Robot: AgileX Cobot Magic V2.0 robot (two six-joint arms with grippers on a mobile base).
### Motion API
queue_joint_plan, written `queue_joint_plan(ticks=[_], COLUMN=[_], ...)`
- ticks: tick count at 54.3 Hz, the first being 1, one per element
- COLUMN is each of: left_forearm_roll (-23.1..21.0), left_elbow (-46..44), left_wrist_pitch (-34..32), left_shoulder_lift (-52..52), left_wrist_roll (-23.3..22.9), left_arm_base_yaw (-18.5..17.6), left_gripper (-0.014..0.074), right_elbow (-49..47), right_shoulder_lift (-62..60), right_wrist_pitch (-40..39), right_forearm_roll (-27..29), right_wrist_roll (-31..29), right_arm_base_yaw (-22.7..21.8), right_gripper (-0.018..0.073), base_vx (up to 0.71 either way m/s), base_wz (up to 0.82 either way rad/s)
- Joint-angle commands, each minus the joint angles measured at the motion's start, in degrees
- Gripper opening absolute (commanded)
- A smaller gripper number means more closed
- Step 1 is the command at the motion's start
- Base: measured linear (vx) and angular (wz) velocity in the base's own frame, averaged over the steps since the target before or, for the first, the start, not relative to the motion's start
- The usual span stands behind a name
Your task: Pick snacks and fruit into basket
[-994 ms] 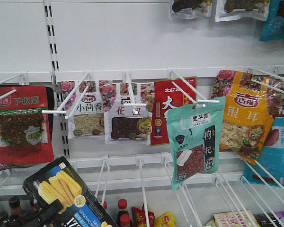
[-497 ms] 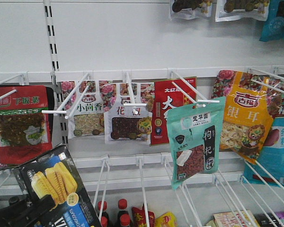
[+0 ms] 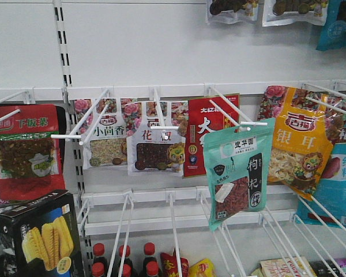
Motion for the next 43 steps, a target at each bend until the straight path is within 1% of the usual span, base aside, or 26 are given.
queue_joint_plan(ticks=[1, 6, 18, 21, 27, 30, 43], left_forearm_roll=[-0.9, 0.4, 0.7, 2.2, 7.6, 8.7, 8.9], left_elbow=[-1.6, -1.6, -1.6, -1.6, -1.6, -1.6, -1.6], left_wrist_pitch=[-2.2, -1.1, -0.1, 0.2, 1.9, 3.0, 5.1], left_shoulder_lift=[-2.3, -4.0, -7.0, -7.4, -8.4, -9.0, -12.7], left_wrist_roll=[0.2, 0.2, 0.2, 0.2, 0.1, -0.1, -0.1], left_arm_base_yaw=[0.1, 0.1, 0.1, 0.1, 0.1, 0.0, 0.0], left_gripper=[0.0002, 0.0002, 0.0002, 0.0002, 0.0002, 0.0002, 0.0002], right_elbow=[0.4, 0.4, 0.4, 0.4, 0.4, 0.4, 0.4], right_shoulder_lift=[-0.9, -0.9, -0.9, -0.9, -0.9, -0.9, -0.9], right_wrist_pitch=[-4.7, -4.7, -4.7, -4.7, -4.7, -4.7, -6.1], right_forearm_roll=[-0.1, -0.1, -0.1, -0.1, -0.1, -0.1, -0.6], right_wrist_roll=[0.0, 0.0, 0.0, 0.0, 0.0, 0.0, 0.0], right_arm_base_yaw=[-0.1, -0.1, -0.1, -0.1, -0.1, -0.1, -0.1], right_gripper=[-0.001, -0.001, -0.001, -0.001, -0.001, -0.001, -0.001], base_vx=[0.0, 0.0, 0.0, 0.0, 0.0, 0.0, 0.0], base_wz=[0.0, 0.0, 0.0, 0.0, 0.0, 0.0, 0.0])
